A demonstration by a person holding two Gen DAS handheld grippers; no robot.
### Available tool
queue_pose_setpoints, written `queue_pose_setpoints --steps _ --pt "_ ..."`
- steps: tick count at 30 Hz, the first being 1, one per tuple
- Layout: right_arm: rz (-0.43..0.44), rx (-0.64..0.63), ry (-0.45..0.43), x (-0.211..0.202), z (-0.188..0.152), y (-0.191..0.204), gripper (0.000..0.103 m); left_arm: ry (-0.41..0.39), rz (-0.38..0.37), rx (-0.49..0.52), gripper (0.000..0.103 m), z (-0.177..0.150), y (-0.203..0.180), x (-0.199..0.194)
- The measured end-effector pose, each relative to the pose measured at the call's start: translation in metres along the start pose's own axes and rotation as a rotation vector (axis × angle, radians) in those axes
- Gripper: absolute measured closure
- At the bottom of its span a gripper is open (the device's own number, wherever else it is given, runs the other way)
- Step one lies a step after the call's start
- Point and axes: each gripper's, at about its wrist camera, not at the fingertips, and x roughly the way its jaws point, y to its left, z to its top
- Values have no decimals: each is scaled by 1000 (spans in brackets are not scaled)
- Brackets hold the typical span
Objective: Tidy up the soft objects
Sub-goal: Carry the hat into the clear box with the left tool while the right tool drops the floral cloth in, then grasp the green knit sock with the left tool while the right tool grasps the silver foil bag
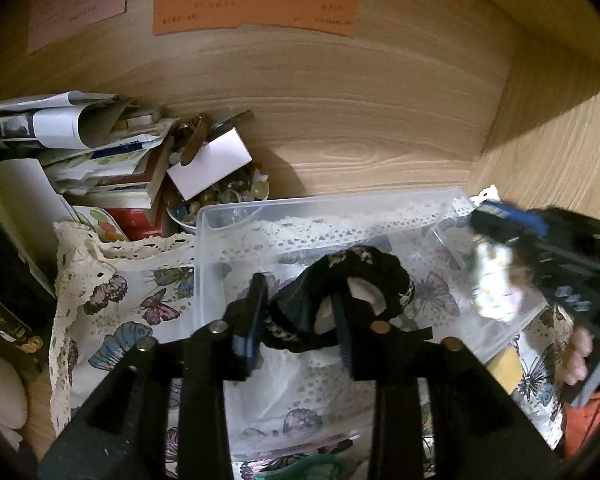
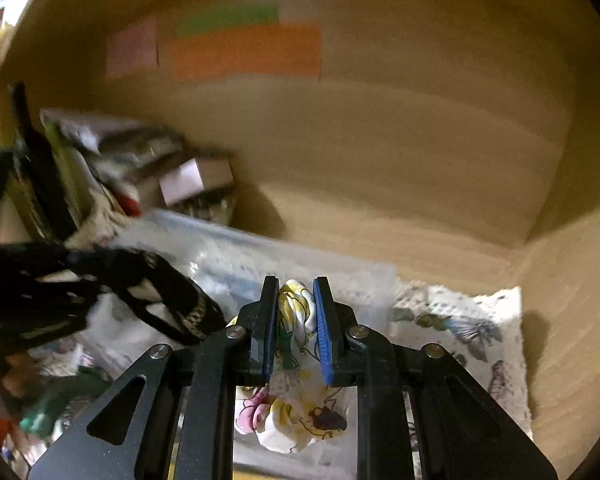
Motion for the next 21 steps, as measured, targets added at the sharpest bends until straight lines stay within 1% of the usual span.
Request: queue_pose_setpoints --steps 1,2,3,4,6,7,8,9,10,11,13,15,17,18,19,21 --pt "2 0 17 5 1 0 87 -1 3 1 62 0 0 -1" --pt "8 1 34 9 0 0 84 -5 3 0 57 0 0 -2" --pt "12 2 44 11 -1 0 84 -8 3 0 52 0 0 -4" --pt "15 2 55 12 -2 0 84 -13 3 -2 49 -1 1 -6" --pt "25 0 67 11 -3 0 79 -22 0 -4 41 -1 1 -11" --pt "24 -1 67 10 -3 0 75 -26 -3 -2 38 -1 0 -14" --pt "19 -4 59 6 -3 1 71 -31 -2 0 31 -1 0 -17" --pt "17 -5 49 2 -2 2 68 -39 0 2 27 -2 -1 -22" --pt "19 -3 38 -2 -2 1 61 -56 0 2 22 -3 -1 -28" --pt "19 -1 17 -10 -2 1 53 -67 2 2 20 -3 -2 -31" --pt "18 2 -18 -22 -1 1 47 -90 12 10 17 -5 -3 -43" --pt "20 2 -55 -37 -1 3 40 -116 29 20 11 -7 -5 -55" --pt "12 -1 -105 -58 -5 4 29 -149 43 30 7 -10 -7 -69" --pt "9 -3 -124 -65 -7 4 26 -165 50 35 6 -12 -8 -77" --pt "1 -8 -156 -78 -11 6 20 -179 57 38 3 -15 -9 -84" --pt "-9 -17 -194 -94 -17 9 16 -206 70 39 0 -21 -9 -96"
